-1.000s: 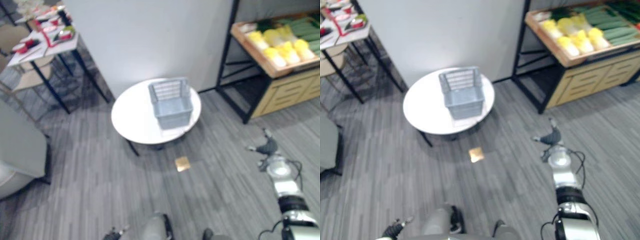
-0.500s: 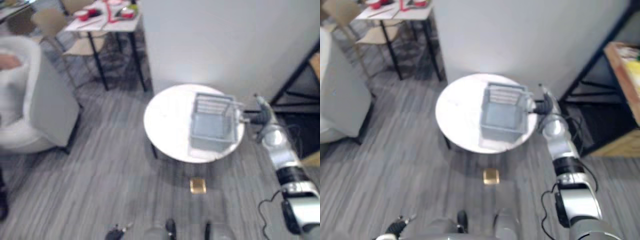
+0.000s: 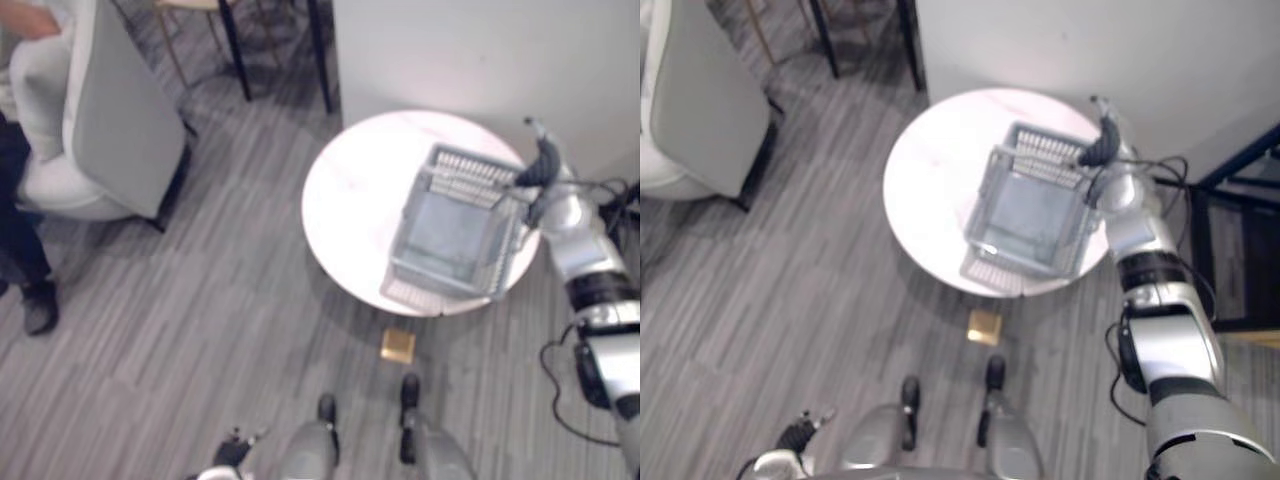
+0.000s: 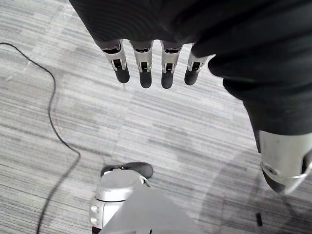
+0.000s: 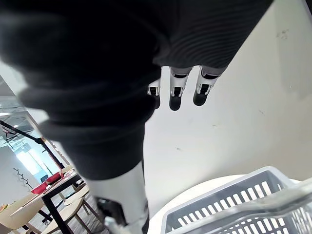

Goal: Pick vegetable in the basket

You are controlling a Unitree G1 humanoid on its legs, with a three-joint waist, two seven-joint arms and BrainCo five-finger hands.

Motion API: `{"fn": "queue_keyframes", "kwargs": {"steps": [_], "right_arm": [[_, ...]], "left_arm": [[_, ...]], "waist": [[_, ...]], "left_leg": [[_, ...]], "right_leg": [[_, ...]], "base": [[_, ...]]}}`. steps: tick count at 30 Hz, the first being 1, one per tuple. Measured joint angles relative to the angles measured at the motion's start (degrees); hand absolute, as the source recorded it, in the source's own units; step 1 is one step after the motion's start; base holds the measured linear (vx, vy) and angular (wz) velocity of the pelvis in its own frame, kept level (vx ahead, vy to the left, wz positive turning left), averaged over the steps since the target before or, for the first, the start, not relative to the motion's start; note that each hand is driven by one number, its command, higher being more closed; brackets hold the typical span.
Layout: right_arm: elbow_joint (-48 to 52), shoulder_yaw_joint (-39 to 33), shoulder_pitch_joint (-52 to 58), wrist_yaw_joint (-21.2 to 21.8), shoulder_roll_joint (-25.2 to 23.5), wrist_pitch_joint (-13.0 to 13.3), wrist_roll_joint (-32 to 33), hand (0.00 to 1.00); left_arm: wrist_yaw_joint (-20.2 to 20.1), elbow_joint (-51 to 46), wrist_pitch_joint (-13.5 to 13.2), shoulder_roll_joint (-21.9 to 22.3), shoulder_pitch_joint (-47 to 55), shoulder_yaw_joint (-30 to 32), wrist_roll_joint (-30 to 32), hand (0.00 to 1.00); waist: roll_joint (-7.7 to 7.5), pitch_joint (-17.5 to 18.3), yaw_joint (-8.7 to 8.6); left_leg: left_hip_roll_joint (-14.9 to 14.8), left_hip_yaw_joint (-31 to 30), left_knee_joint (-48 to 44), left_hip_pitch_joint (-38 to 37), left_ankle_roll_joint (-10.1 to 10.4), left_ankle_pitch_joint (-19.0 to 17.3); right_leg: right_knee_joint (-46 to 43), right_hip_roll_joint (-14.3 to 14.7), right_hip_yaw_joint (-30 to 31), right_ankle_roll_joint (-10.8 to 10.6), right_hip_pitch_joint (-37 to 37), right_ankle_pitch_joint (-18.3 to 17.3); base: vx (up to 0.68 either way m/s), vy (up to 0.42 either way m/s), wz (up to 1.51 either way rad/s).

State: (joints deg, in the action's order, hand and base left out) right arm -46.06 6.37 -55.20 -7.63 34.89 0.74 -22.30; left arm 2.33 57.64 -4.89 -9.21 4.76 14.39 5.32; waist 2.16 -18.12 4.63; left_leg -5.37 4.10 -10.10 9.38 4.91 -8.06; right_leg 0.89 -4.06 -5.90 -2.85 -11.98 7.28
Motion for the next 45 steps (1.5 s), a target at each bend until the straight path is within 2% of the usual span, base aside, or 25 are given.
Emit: {"fn": "queue_keyframes", "kwargs": {"steps": [6,11,12,14,22,26,29,31,33,34,35,36,37,38,39,40,41,42,43,44,45], "right_arm": [[-8.36,0.96,-7.98,-1.59,1.33,-0.19,-0.03,0.0],[-10.86,0.94,-11.5,-2.1,2.18,-0.42,-0.03,0.0],[-11.33,0.89,-11.5,-2.89,2.29,-0.51,-0.16,1.0],[-11.33,0.8,-12.52,-3.83,2.61,-0.5,-0.15,1.0],[-13.0,-0.28,-12.55,-4.11,3.44,0.02,-0.12,1.0],[-10.35,-6.13,-8.24,-4.0,3.39,0.03,0.45,1.0],[-0.78,-13.56,6.28,-4.81,1.32,0.04,4.63,1.0],[4.63,-15.87,15.18,-5.09,-2.59,0.11,6.94,1.0],[9.74,-17.7,27.39,-4.61,-9.01,-0.11,8.56,1.0],[10.37,-17.9,30.28,-4.36,-10.43,-0.07,8.93,1.0],[12.09,-18.11,35.58,-3.9,-13.23,-0.03,9.46,1.0],[13.96,-18.9,39.64,-3.24,-16.03,0.11,9.49,1.0],[14.54,-19.23,41.25,-3.12,-17.24,0.28,9.48,1.0],[14.61,-19.57,44.47,-2.99,-18.92,0.29,9.48,1.0],[13.38,-19.56,47.28,-2.59,-19.93,-0.25,9.39,1.0],[12.84,-19.57,48.27,-2.13,-20.45,-0.47,9.29,1.0],[12.12,-19.63,48.61,-2.05,-20.43,0.17,8.73,1.0],[11.58,-19.51,48.52,-1.76,-20.28,-0.28,8.72,1.0],[9.8,-20.07,48.22,-1.76,-19.88,-1.19,8.75,1.0],[7.88,-21.18,48.99,-1.77,-19.89,-1.26,8.88,1.0],[6.22,-21.87,49.18,-1.79,-19.95,-1.35,8.88,1.0]], "left_arm": [[1.27,-0.74,-0.26,-0.09,-2.5,-3.17,-0.83,0.0],[1.85,-1.19,-1.18,-0.1,-3.52,-5.15,-3.03,0.0],[1.92,-1.27,-1.28,-0.1,-3.75,-5.5,-3.11,0.0],[1.95,-1.15,-1.25,-0.1,-4.46,-5.79,-4.57,0.0],[2.05,-1.22,-1.27,0.0,-5.32,-9.04,-5.22,0.0],[1.89,-1.65,-1.2,0.14,-5.54,-10.38,-5.19,0.0],[1.85,-1.73,-1.11,0.26,-6.01,-12.23,-4.68,0.0],[1.8,-1.71,-0.71,0.19,-6.12,-12.28,-3.96,0.0],[1.54,-1.79,-0.03,-1.01,-6.76,-12.13,-2.12,0.0],[1.38,-1.79,0.12,-1.19,-7.06,-11.98,-1.72,0.0],[1.21,-1.88,0.14,-1.29,-7.49,-11.7,-1.68,0.0],[0.94,-2.53,0.14,-1.22,-7.46,-11.65,-1.66,0.0],[0.75,-2.82,0.18,-1.27,-7.46,-11.63,-1.58,0.0],[0.49,-3.23,0.17,-1.69,-7.46,-11.6,-0.8,0.0],[-0.03,-3.25,0.16,-2.42,-7.11,-11.19,-0.11,0.0],[-0.31,-3.2,0.19,-2.59,-6.74,-10.55,0.0,0.0],[-0.47,-2.78,0.48,-3.05,-6.11,-9.97,0.02,0.0],[-0.59,-2.73,0.52,-3.43,-5.69,-9.91,0.05,0.0],[-0.89,-2.71,0.5,-3.7,-5.52,-9.91,0.17,0.0],[-1.07,-2.71,0.38,-3.59,-5.47,-9.58,0.43,0.0],[-0.99,-2.36,0.41,-3.72,-5.49,-9.17,0.45,0.0]], "waist": [[1.93,-3.71,0.28],[2.24,-6.66,0.34],[2.2,-6.95,0.3],[2.34,-7.15,0.2],[2.38,-7.8,0.03],[2.14,-7.86,-0.07],[0.92,-7.78,-1.1],[-0.9,-7.04,-2.51],[-3.74,-5.29,-3.69],[-4.27,-4.98,-3.91],[-5.1,-4.48,-4.99],[-5.32,-4.34,-6.06],[-5.3,-4.32,-6.18],[-5.29,-3.76,-6.3],[-5.51,-2.4,-5.94],[-5.52,-1.96,-5.92],[-4.96,-1.16,-5.95],[-4.87,-0.6,-5.97],[-3.9,0.39,-6.01],[-4.56,1.17,-5.94],[-4.5,1.2,-5.8]], "left_leg": [[1.48,-1.85,2.13,3.45,-0.2,2.83],[2.32,-2.0,3.15,5.73,-0.78,4.32],[2.57,-2.18,3.44,6.36,-0.95,4.5],[2.71,-2.48,4.06,7.39,-0.98,5.22],[2.54,-2.95,7.68,6.44,-0.78,7.66],[2.6,-2.67,10.52,4.38,-0.2,9.38],[2.76,-1.4,11.05,0.69,0.14,9.71],[2.55,0.1,11.1,-1.2,0.25,9.1],[2.1,4.08,10.94,-3.88,0.38,7.68],[1.96,5.32,10.76,-4.7,0.41,7.21],[1.42,7.82,9.99,-6.02,0.29,6.35],[0.88,11.37,9.81,-8.06,0.02,5.65],[0.49,13.42,9.45,-9.06,-0.05,5.18],[-0.67,17.72,7.75,-10.83,0.22,3.4],[-1.96,21.81,5.62,-12.36,1.17,1.29],[-2.53,23.99,4.7,-13.56,1.71,0.03],[-4.25,28.15,2.68,-14.92,2.59,-1.96],[-5.01,30.45,2.29,-15.82,2.55,-2.4],[-7.19,34.73,2.24,-17.64,2.79,-3.27],[-7.55,38.34,1.54,-19.72,4.88,-4.55],[-7.66,39.96,1.11,-21.17,5.53,-4.87]], "right_leg": [[1.25,-1.23,-0.85,-0.33,-3.11,2.06],[2.74,-1.91,-0.21,-0.31,-5.27,4.91],[2.81,-2.11,-0.06,-0.47,-5.9,5.12],[2.92,-2.15,0.23,-0.32,-7.16,6.08],[2.77,-1.77,1.68,-0.32,-7.95,6.06],[2.76,-1.32,2.09,-0.32,-7.37,5.91],[1.56,-1.25,3.42,-0.87,-4.64,3.06],[0.06,-0.85,4.83,-1.0,-4.21,1.52],[-0.37,-0.17,8.1,-1.02,-3.66,1.31],[-0.6,0.1,9.01,-1.03,-3.58,1.3],[-1.08,-0.01,9.05,-0.76,-3.4,0.32],[-2.78,-2.03,1.87,-0.28,-3.56,-2.42],[-4.35,-3.32,-3.18,0.47,-3.72,-3.79],[-7.16,-6.16,-13.18,3.11,-3.47,-5.67],[-8.47,-8.39,-22.27,3.51,-2.46,-5.87],[-9.12,-9.18,-26.37,4.62,-1.67,-6.24],[-10.67,-9.77,-33.15,7.04,-0.43,-7.87],[-12.15,-10.35,-36.66,8.33,-0.15,-9.29],[-16.02,-12.03,-44.13,8.05,0.96,-12.7],[-21.02,-15.31,-50.63,8.58,1.9,-13.0],[-22.83,-15.38,-50.93,8.37,1.9,-13.85]], "base": [[-0.02,0.017,0.22],[-0.06,0.033,0.04],[-0.06,0.029,0.07],[-0.04,0.013,0.05],[-0.01,-0.024,0.02],[0.0,-0.038,-0.03],[0.01,-0.008,-0.14],[0.03,-0.008,-0.42],[0.06,0.009,-0.86],[0.07,0.018,-1.01],[0.07,0.008,-1.22],[0.06,0.012,-1.33],[0.07,0.038,-1.59],[0.11,0.044,-1.71],[0.13,0.037,-1.78],[0.14,0.013,-1.9],[0.09,0.005,-1.61],[0.11,-0.035,-1.88],[0.14,-0.092,-1.68],[0.18,-0.1,-1.62],[0.22,-0.108,-1.4]]}}
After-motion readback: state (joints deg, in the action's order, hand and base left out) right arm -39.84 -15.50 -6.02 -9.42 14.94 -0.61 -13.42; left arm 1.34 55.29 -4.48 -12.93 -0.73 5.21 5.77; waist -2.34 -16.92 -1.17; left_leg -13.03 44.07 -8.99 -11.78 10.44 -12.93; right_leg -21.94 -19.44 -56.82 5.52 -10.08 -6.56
